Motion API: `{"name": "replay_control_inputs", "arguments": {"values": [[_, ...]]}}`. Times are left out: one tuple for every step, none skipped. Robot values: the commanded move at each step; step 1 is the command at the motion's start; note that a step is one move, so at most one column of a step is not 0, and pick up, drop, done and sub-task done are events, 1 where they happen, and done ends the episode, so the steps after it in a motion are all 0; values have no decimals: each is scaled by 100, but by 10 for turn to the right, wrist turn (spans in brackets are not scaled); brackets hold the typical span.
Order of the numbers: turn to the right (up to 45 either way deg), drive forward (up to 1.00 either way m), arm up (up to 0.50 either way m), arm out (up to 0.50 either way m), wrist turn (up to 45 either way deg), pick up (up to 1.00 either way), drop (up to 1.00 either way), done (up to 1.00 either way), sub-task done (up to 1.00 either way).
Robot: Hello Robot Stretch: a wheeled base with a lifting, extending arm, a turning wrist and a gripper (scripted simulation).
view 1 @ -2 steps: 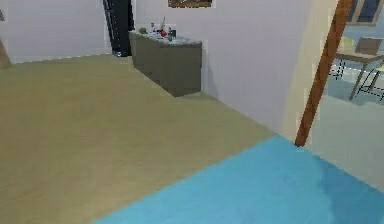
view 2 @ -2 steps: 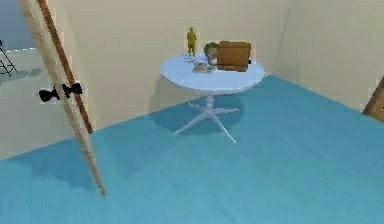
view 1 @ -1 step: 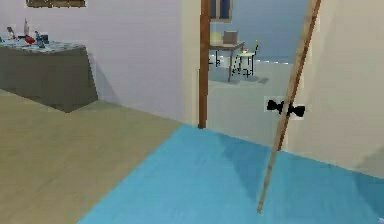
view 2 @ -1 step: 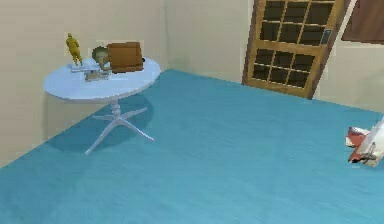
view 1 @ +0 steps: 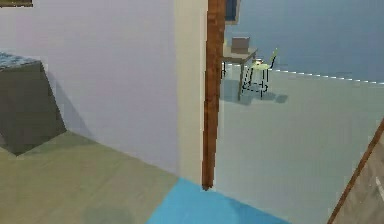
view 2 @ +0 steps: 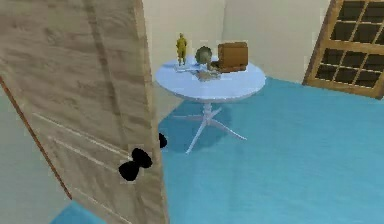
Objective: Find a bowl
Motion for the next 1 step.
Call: {"name": "replay_control_inputs", "arguments": {"values": [[90, 0, 0, 0, 0, 0, 0, 0, 0]]}}
